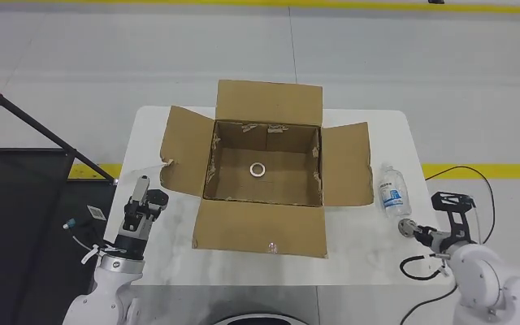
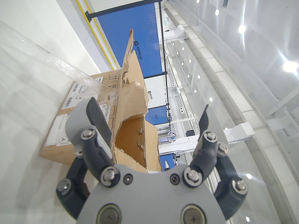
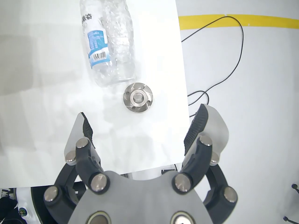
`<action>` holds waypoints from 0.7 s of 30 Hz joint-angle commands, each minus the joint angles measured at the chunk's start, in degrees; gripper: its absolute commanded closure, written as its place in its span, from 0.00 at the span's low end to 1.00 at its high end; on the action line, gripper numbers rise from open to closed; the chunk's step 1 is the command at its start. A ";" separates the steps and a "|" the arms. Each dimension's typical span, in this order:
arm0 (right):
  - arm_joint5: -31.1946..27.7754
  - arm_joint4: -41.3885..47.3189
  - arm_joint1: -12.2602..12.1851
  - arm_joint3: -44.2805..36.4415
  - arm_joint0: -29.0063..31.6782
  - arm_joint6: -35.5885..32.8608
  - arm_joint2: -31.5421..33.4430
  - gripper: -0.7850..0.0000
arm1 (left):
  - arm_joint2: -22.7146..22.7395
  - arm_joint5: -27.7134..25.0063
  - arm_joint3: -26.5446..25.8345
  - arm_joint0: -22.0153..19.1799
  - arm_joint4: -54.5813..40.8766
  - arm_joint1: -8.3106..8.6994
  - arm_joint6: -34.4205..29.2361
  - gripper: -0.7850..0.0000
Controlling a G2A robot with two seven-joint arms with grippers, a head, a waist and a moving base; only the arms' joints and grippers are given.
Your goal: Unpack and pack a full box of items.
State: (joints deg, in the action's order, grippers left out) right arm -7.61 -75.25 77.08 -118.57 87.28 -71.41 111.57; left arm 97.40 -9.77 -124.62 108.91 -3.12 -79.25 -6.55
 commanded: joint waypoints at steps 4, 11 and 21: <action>0.50 -0.92 -0.38 2.63 -1.59 -1.44 -1.40 0.25 | 0.00 0.00 0.00 0.00 0.00 0.00 0.00 0.00; 1.90 -0.57 -0.84 7.76 -4.58 -0.99 -2.41 0.47 | 0.00 0.00 0.00 0.00 0.00 0.00 0.00 0.00; 2.40 -0.13 -1.48 10.84 -6.21 -0.75 -3.43 0.54 | 0.00 0.00 0.00 0.00 0.00 0.00 0.00 0.00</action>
State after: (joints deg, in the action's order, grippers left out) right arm -5.19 -75.44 75.66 -107.81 81.12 -72.17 108.31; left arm 97.40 -9.77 -124.62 108.91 -3.12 -79.25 -6.55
